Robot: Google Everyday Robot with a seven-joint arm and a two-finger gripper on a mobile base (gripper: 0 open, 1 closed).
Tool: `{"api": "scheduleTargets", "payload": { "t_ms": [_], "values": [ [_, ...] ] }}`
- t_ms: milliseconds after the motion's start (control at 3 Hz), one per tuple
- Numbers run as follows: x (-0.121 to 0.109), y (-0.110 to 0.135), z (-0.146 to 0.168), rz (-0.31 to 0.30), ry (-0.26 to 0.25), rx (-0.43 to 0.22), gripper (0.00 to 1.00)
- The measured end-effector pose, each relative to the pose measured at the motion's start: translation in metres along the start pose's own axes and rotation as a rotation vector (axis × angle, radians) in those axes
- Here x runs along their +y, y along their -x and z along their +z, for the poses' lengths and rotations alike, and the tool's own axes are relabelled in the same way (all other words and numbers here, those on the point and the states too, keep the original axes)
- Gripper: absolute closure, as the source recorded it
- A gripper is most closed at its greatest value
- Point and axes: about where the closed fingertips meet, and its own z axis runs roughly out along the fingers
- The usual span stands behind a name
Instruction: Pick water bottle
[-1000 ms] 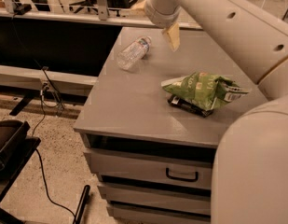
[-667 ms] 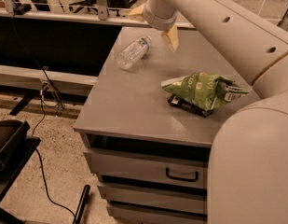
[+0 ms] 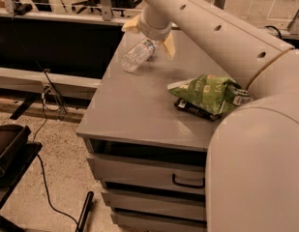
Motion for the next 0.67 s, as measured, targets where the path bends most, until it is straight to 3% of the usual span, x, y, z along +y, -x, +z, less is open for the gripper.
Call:
{"api": "scheduleTargets", "payload": {
  "t_ms": [667],
  "values": [
    [-0.0097,0.0186,0.0143,0.016,0.044,0.013,0.02]
  ]
}}
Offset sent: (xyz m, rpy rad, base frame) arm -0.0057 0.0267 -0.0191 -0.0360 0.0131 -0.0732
